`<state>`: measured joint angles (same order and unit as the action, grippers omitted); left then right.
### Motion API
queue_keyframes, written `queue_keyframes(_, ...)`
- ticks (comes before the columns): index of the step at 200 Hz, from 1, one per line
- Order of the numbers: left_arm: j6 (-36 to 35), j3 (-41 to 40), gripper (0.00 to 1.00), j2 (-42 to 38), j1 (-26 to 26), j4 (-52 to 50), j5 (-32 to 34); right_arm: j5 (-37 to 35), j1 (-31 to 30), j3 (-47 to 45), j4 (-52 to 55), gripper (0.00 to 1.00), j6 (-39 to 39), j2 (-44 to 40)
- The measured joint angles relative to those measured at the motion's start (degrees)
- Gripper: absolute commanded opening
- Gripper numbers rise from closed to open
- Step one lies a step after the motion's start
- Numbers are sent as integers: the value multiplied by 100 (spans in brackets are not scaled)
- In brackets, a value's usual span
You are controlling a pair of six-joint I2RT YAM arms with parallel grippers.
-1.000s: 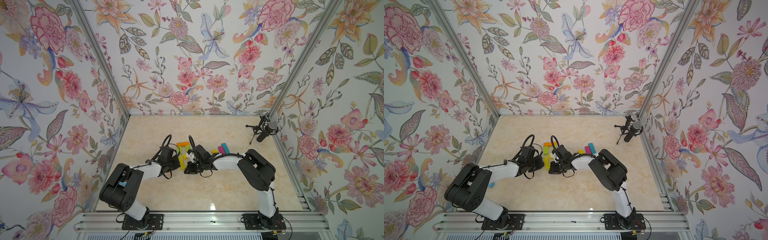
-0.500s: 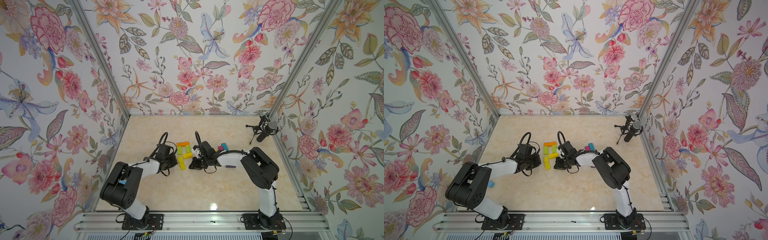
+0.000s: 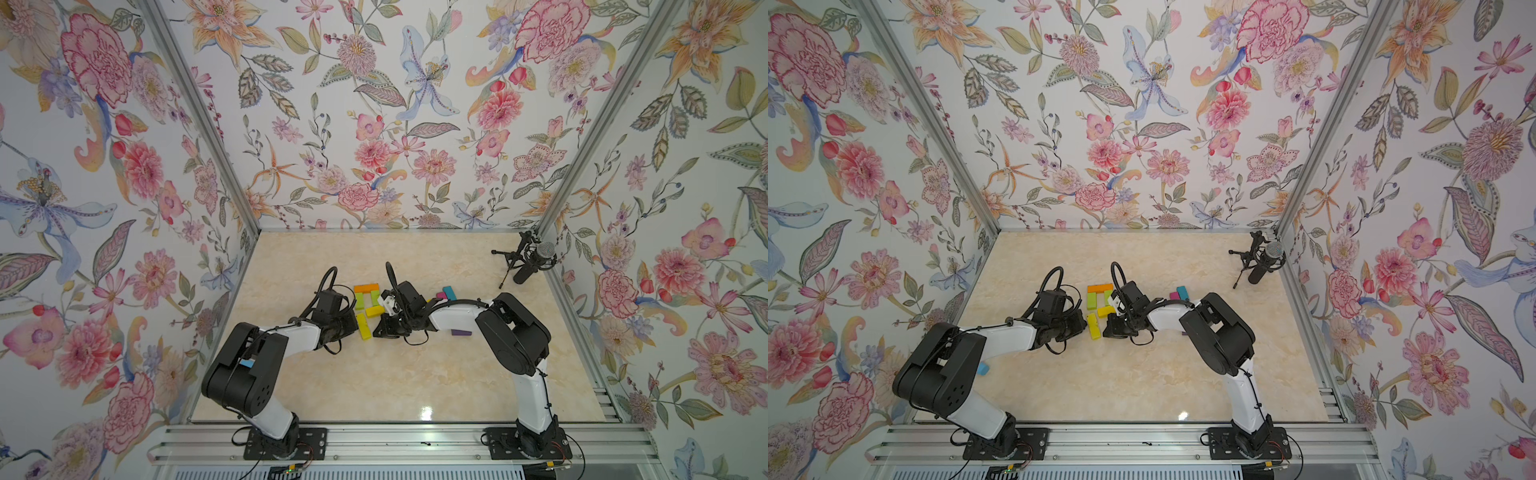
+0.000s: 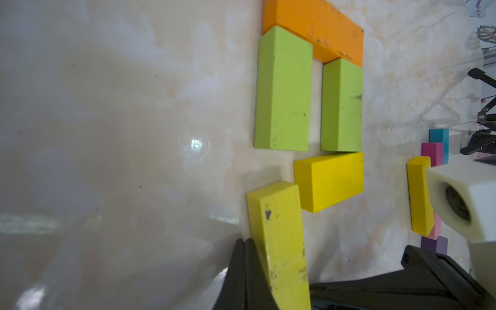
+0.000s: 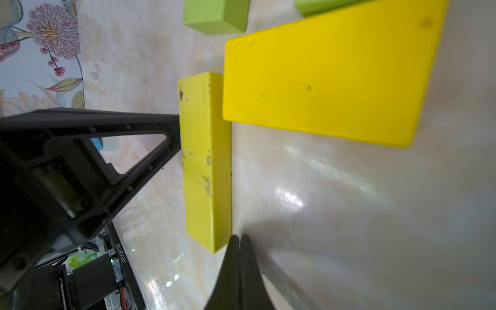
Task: Assemble the letter p with building blocks
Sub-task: Assemble the building block at the center of the board.
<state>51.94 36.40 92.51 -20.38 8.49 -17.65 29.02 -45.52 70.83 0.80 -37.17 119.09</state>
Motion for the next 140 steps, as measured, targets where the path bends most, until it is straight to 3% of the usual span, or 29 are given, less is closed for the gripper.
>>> queue_keyframes(140,13,90,0,114,-26,59,-31,98,-11,227,-33,0,-22,188)
